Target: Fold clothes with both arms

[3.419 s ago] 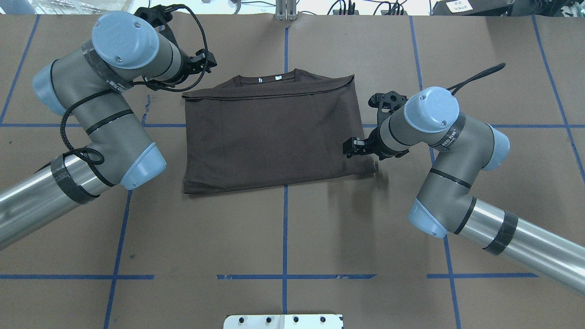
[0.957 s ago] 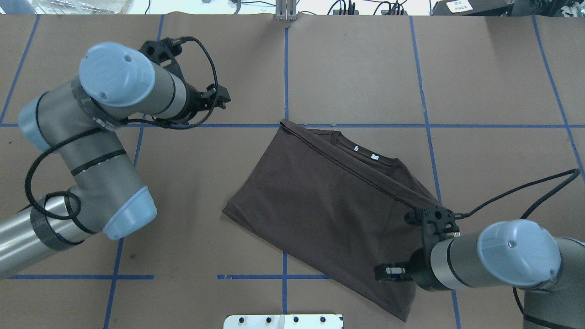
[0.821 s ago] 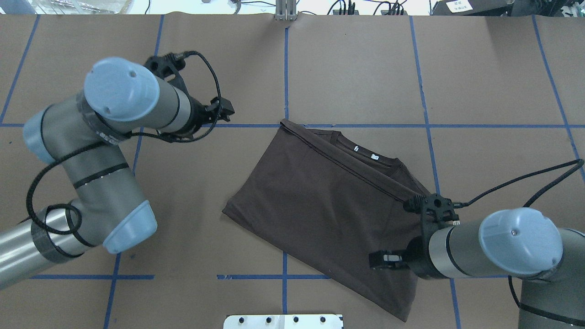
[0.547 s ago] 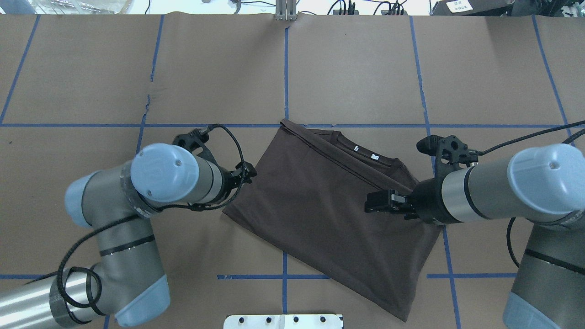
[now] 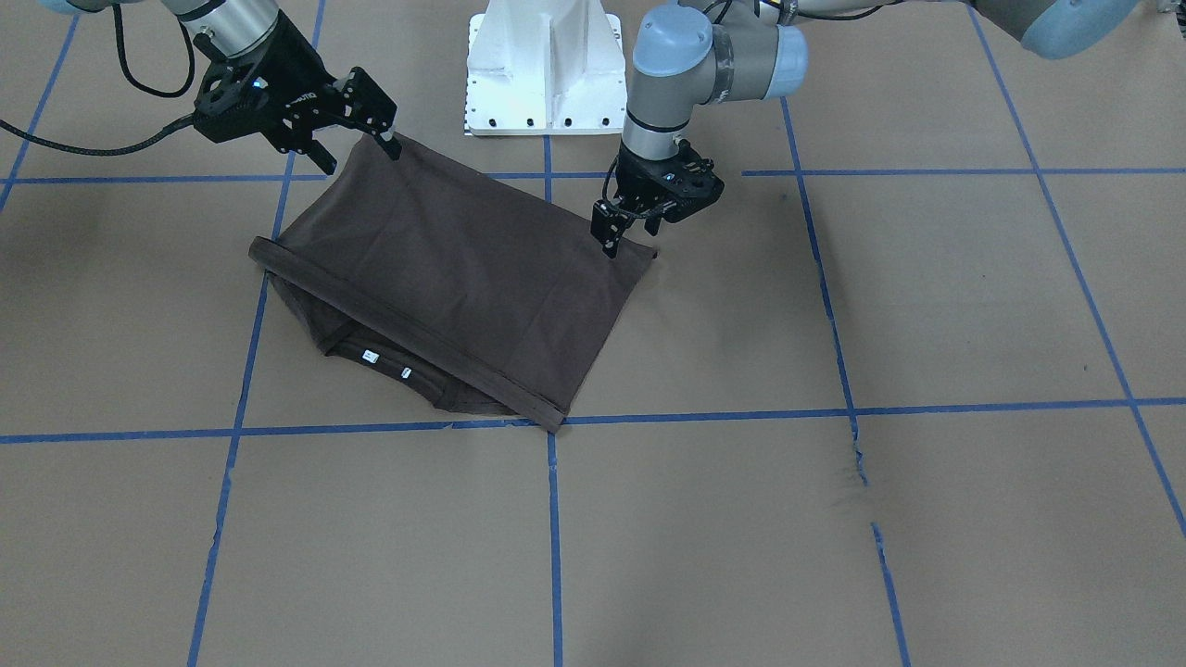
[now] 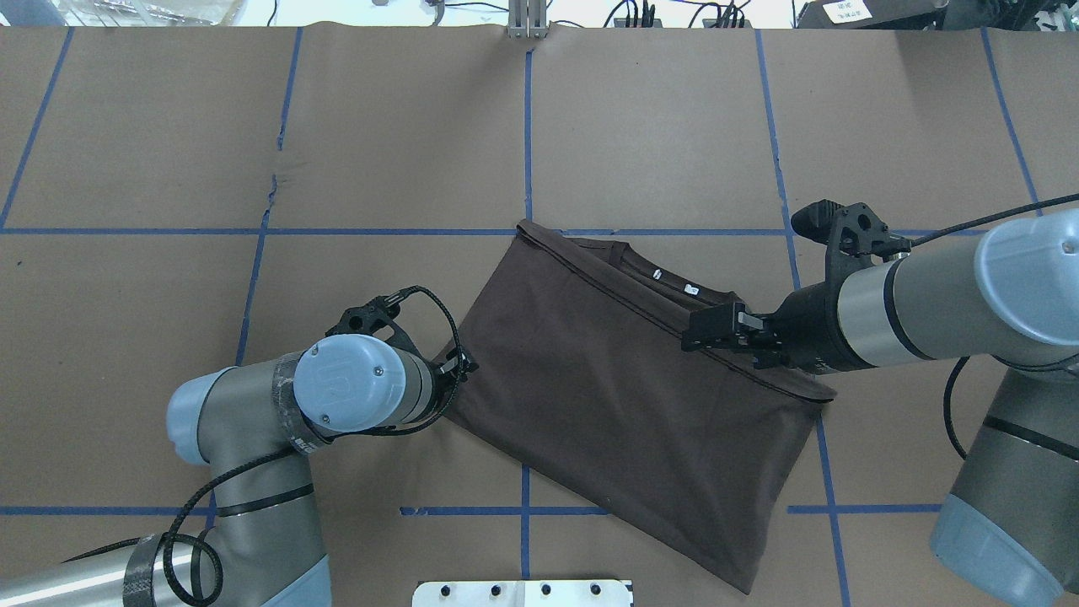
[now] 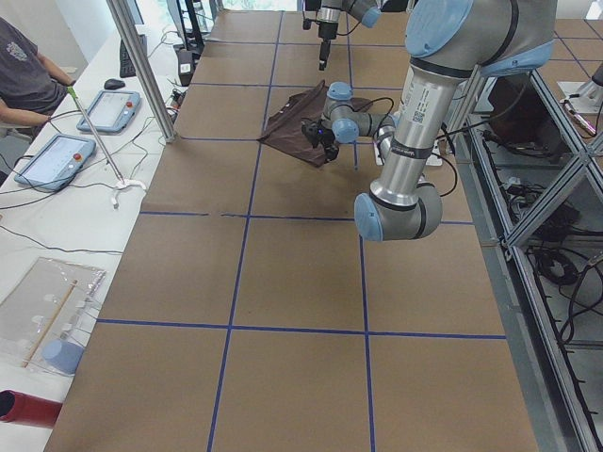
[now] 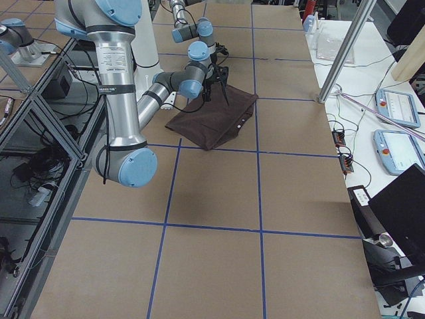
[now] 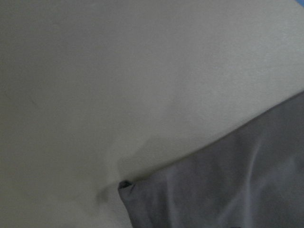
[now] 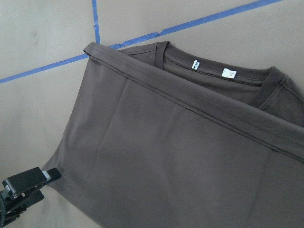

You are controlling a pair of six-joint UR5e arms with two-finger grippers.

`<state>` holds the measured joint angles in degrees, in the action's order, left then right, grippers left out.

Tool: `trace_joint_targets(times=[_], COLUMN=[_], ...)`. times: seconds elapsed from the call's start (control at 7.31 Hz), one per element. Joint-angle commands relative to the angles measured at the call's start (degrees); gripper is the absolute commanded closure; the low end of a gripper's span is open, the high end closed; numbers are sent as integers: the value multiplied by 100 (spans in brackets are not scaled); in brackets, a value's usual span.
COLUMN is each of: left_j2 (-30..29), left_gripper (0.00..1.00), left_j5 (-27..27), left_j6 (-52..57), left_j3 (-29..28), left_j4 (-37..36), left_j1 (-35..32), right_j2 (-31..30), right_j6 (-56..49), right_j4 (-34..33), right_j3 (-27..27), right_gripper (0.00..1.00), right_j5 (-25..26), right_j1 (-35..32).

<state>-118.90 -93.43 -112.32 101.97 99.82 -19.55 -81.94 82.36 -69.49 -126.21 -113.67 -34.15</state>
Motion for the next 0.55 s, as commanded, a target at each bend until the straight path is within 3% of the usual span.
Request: trace_joint_targets(times=[0.0, 0.14, 0.27, 0.41], left_j2=[-1, -2, -2, -2], left_gripper=[22, 26, 38, 63], left_j5=[96, 114, 114, 123], left_j6=[8, 9, 9, 9], left_j3=[-132, -159, -159, -159], left_j4=[-6, -6, -6, -6], left_j1=[-66, -67, -75, -75], right_j2=[37, 37, 37, 37], right_j6=[0, 0, 0, 0], right_j4=[-3, -3, -3, -3], right_j3=[9, 9, 17, 18], right_gripper=[0, 0, 0, 0], right_j5=[-14, -15, -15, -15], right_j1=[-22, -22, -22, -22])
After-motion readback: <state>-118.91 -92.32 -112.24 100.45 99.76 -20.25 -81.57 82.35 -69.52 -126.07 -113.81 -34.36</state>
